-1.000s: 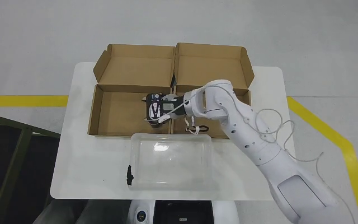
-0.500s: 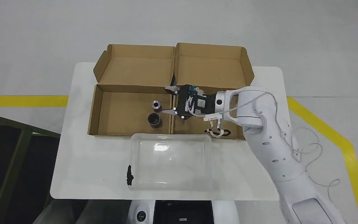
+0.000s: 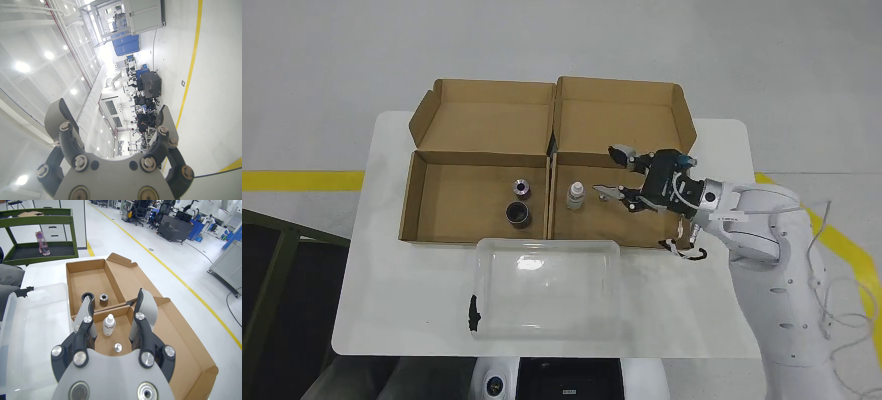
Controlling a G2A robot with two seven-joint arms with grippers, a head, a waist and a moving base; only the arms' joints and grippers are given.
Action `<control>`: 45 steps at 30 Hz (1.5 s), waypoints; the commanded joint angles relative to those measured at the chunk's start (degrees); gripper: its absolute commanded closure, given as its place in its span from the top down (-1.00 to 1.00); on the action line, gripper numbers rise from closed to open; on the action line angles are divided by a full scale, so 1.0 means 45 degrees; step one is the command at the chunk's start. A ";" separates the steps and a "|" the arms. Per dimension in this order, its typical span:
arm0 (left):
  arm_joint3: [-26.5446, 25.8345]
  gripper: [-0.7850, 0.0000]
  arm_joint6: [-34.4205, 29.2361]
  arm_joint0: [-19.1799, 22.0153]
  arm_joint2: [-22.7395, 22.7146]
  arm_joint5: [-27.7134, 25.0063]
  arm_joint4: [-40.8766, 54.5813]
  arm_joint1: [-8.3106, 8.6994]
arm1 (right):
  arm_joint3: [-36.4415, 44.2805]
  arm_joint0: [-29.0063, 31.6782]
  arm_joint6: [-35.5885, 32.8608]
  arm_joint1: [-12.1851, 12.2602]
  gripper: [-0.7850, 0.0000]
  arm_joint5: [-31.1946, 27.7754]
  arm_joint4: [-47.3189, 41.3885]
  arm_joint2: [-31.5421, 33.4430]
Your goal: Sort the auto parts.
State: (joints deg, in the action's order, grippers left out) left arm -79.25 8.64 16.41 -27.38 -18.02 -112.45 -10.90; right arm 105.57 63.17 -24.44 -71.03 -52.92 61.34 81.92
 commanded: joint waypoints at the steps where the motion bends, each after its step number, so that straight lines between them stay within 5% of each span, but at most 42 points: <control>1: 0.0000 1.00 0.0000 0.0000 0.0000 0.0000 0.0000 0.0000 | 0.0212 0.0425 0.0284 0.0082 0.06 0.0133 0.0077 0.0549; 29: 0.0000 1.00 0.0000 0.0000 0.0000 0.0000 0.0000 0.0000 | 0.2428 0.5616 0.2576 0.0885 0.35 0.0316 0.0886 0.5780; 34: 0.0000 1.00 0.0000 0.0000 0.0000 0.0000 0.0000 0.0000 | 0.2717 0.6283 0.2858 0.0976 0.59 0.0199 0.0795 0.6588; 37: 0.0000 1.00 0.0000 0.0000 0.0000 0.0000 0.0000 0.0000 | 0.2861 0.6537 0.2972 0.1031 1.00 0.0123 0.0624 0.6995; 45: 0.0000 1.00 0.0000 0.0000 0.0000 0.0000 0.0000 0.0000 | 0.2923 0.6866 0.2956 0.1123 1.00 -0.0164 0.0269 0.7287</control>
State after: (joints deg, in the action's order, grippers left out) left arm -79.25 8.64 16.41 -27.38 -18.02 -112.45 -10.90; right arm 118.70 94.07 -11.18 -65.97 -53.69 62.51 114.71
